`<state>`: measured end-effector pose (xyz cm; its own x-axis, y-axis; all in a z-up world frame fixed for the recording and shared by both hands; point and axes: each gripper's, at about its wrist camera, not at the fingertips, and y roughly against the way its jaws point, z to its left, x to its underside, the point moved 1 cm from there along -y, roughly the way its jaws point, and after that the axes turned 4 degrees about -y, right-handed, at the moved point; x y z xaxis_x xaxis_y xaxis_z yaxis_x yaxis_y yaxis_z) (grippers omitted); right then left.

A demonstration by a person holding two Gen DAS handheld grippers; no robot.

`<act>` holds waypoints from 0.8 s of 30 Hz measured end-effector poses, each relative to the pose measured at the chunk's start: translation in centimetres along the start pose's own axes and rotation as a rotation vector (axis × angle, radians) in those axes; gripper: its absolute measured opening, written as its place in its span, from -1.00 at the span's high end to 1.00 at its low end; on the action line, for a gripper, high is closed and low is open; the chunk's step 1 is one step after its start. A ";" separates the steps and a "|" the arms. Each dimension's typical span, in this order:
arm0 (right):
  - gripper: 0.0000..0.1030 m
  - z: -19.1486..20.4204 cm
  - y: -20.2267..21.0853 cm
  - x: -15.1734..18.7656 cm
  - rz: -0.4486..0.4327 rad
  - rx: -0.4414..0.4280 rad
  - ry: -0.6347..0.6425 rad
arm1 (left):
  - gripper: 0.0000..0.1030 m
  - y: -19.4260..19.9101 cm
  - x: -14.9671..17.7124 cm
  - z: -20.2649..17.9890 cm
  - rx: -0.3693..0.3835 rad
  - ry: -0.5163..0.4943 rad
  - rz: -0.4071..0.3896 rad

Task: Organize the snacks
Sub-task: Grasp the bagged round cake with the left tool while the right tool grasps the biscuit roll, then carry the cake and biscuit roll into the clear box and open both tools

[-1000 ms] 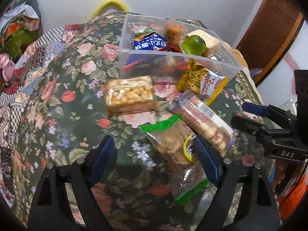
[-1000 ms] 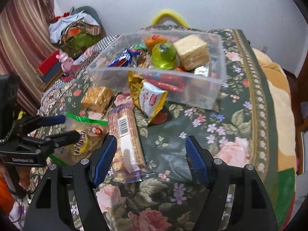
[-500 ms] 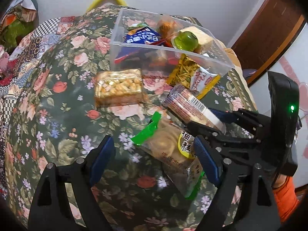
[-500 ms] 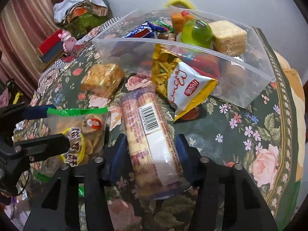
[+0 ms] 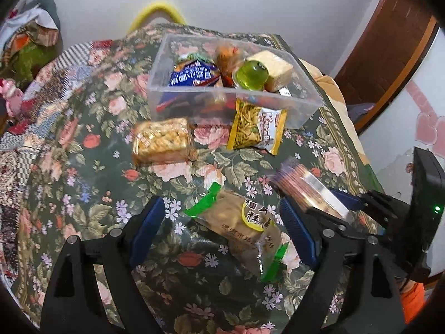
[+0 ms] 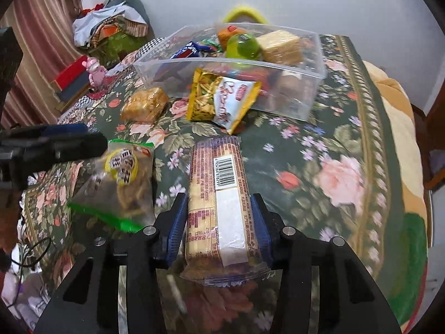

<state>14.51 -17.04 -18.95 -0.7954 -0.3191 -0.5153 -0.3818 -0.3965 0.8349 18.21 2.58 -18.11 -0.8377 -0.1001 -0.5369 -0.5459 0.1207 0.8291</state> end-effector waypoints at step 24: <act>0.17 -4.4 3.2 1.8 -0.093 -0.092 -0.068 | 0.22 -4.6 3.1 -4.6 -0.148 -0.076 0.037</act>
<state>13.96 -22.63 -18.05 -0.7898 -0.2190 -0.5729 -0.4131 -0.5003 0.7609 18.20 -2.85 -22.91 -0.8592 -0.0227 -0.5111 -0.5106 -0.0242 0.8595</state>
